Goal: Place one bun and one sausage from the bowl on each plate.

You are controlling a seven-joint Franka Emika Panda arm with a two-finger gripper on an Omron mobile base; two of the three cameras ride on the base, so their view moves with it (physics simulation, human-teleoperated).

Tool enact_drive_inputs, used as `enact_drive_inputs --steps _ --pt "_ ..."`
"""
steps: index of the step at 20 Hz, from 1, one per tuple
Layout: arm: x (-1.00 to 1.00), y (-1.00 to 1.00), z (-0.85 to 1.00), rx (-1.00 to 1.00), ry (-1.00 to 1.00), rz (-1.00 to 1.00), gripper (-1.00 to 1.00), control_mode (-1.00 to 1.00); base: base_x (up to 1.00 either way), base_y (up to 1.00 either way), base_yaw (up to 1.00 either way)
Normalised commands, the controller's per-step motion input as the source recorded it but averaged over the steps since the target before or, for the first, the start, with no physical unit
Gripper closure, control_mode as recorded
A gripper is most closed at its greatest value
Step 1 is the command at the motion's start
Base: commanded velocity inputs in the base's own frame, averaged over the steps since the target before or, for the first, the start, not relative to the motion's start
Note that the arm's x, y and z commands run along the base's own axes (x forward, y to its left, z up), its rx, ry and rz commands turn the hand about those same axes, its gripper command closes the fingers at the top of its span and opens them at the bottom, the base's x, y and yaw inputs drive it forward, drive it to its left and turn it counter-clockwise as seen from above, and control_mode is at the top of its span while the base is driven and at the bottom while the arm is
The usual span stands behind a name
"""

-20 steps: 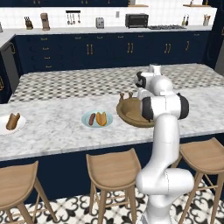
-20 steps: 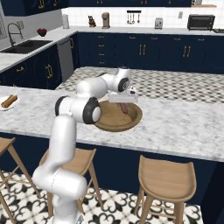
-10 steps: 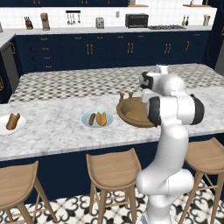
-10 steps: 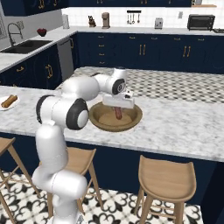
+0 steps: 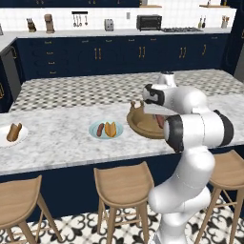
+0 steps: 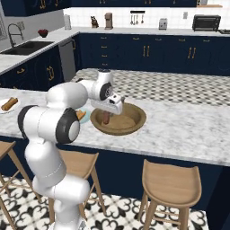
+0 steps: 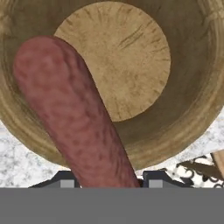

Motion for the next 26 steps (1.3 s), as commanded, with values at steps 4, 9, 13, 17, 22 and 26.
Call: enact_drive_inputs --steps 4,9,13,17,22,26 --pt "-0.08 0.02 0.52 0.00 0.02 0.00 1.00 -1.00 0.00 0.00 0.00" --pt "-0.53 0.04 0.22 -0.01 0.00 0.15 1.00 -1.00 0.00 0.00 0.00" --pt "-0.36 0.20 0.00 -0.01 0.00 0.15 1.00 -1.00 0.00 0.00 0.00" --pt "-0.03 0.22 0.00 0.00 0.00 0.05 1.00 -1.00 0.00 0.00 0.00" --pt "0.00 0.02 0.01 0.00 0.00 0.00 1.00 1.00 -0.13 0.00 0.00" --pt "0.00 0.00 0.00 0.00 0.00 0.00 1.00 1.00 -0.99 0.47 0.01"
